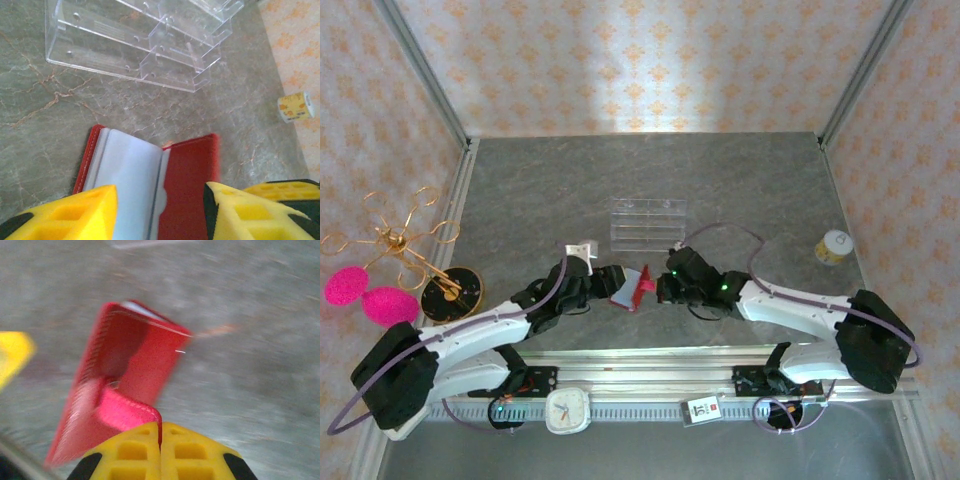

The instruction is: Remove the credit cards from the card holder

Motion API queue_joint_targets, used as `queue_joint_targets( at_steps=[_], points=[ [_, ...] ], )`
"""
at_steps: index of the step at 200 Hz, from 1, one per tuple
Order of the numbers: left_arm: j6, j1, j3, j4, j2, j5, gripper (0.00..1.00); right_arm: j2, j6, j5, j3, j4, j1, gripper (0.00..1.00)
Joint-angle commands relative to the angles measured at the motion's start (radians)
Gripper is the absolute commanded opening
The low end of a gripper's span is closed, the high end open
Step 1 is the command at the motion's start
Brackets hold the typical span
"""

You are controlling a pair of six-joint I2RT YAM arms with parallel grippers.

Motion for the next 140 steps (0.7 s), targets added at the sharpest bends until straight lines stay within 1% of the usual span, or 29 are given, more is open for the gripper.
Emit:
queue_joint_targets(
  at_steps=[1,31,58,61,79,93,103,120,139,140],
  points=[
    [0.000,0.010,-0.016,0.068,0.043,0.040,0.45,-0.023,0.029,0.105,-0.062,-0.091,-0.030,0.00],
    [-0.009,0.001,-0.012,0.137,0.107,0.077,0.39,0.031,0.056,0.191,-0.088,-0.127,-0.041,0.00],
    [-0.003,-0.040,0.027,0.196,0.199,0.110,0.34,0.086,0.061,0.241,-0.080,-0.125,-0.042,0.00],
    [-0.001,-0.047,0.032,0.201,0.211,0.114,0.33,0.094,0.059,0.250,-0.078,-0.124,-0.042,0.03],
    [-0.001,-0.068,0.065,0.213,0.281,0.134,0.29,0.115,0.047,0.283,-0.058,-0.134,-0.045,0.24],
    [-0.006,-0.073,0.076,0.219,0.323,0.145,0.25,0.093,0.032,0.297,-0.052,-0.140,-0.047,0.34],
    [-0.010,-0.074,0.074,0.229,0.343,0.148,0.25,0.061,0.021,0.296,-0.056,-0.138,-0.047,0.41],
    [-0.019,-0.075,0.066,0.249,0.359,0.153,0.25,-0.009,0.019,0.299,-0.053,-0.166,-0.047,0.46],
    [-0.026,-0.076,0.062,0.254,0.360,0.152,0.26,-0.086,0.017,0.304,-0.038,-0.208,-0.047,0.48],
    [-0.026,-0.075,0.061,0.254,0.359,0.151,0.26,-0.111,0.017,0.305,-0.035,-0.212,-0.047,0.48]
  ],
)
